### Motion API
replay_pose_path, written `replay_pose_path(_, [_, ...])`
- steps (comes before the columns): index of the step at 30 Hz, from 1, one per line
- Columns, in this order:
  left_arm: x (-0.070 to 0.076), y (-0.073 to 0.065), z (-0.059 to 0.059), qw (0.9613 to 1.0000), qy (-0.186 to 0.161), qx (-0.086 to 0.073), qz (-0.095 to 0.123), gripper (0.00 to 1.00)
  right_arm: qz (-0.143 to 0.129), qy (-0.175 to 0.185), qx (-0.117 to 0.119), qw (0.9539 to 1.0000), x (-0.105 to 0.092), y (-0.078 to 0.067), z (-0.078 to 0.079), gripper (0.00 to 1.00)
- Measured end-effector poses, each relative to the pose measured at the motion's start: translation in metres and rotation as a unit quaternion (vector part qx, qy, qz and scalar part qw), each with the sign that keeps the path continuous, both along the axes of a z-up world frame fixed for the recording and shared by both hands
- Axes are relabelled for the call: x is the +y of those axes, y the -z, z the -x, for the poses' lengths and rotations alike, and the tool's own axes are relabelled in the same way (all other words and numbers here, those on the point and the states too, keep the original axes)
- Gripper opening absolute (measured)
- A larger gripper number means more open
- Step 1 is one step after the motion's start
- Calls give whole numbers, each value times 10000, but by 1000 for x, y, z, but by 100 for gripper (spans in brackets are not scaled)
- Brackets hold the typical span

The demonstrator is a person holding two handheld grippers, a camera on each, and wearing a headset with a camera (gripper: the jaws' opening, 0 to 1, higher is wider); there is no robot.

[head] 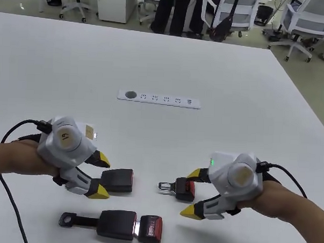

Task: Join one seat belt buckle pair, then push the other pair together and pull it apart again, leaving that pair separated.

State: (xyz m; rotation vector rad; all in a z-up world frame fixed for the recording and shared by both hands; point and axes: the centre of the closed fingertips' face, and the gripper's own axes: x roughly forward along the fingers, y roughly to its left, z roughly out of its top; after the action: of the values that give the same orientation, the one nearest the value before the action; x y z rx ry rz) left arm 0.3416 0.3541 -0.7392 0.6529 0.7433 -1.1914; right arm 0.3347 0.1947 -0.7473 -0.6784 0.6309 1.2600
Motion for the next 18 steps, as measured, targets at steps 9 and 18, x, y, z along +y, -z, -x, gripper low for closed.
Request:
replay_pose_path(9, [1, 14, -7, 9995, 120, 112, -261, 43, 116, -49, -47, 9999, -8, 10, -9, 42])
replay_pose_path(18, [2, 23, -12, 9987, 123, 198, -445, 41, 157, -16, -91, 9998, -8, 15, -18, 41])
